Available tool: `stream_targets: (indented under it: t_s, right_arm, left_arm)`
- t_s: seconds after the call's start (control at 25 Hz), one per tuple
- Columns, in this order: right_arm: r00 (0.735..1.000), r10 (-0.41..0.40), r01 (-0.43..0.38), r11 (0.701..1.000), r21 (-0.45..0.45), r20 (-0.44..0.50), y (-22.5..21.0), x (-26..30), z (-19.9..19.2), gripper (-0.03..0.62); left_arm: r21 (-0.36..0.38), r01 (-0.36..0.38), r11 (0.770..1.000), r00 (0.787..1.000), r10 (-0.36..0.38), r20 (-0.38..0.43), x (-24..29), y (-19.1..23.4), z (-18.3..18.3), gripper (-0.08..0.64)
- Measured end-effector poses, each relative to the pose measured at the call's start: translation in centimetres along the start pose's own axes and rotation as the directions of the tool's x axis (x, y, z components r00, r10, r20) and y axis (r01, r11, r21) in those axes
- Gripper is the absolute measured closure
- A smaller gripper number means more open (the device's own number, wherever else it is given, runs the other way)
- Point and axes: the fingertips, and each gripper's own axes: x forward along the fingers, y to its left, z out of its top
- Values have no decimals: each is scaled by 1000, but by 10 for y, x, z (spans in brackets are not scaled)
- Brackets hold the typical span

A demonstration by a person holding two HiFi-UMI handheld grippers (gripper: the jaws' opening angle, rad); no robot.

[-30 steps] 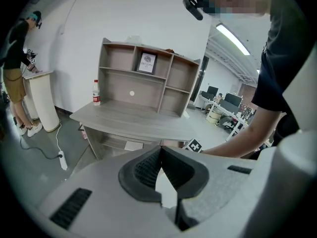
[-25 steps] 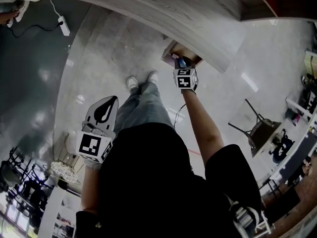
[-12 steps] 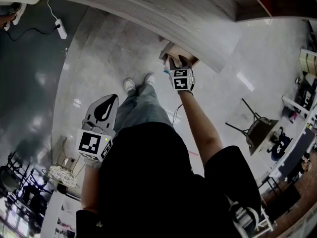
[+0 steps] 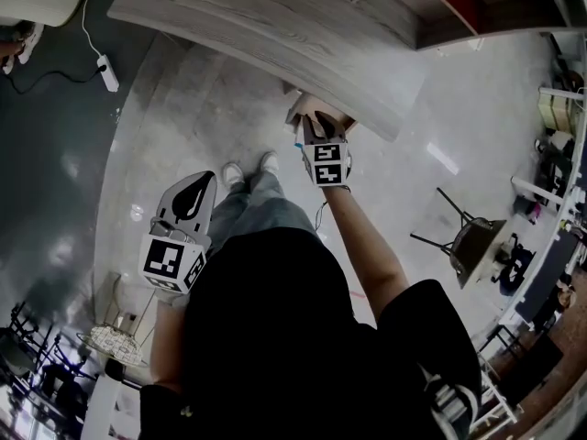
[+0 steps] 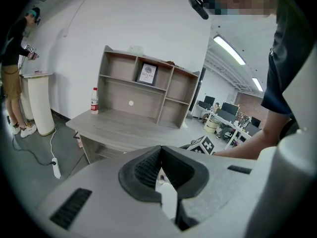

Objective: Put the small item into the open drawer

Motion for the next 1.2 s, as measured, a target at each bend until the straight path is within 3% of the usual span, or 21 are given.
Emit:
stream_targets:
  t_s: [0.32,0.64,1.2]
  right_arm:
    - [991,36,-30,999,-44,133,24,-50,67,551]
    - [967,59,-44,997,-64,247,35,-104,124,565]
    - [922,69,-44,996,-74,380,47,-181,176,568]
  left_arm:
    - [16,25,1000,998,-26,54,7,8,21,558]
    - [34,34,999,993,-37,109,10,22,40,558]
    - [76,71,995,981,-84,173,12,23,67,558]
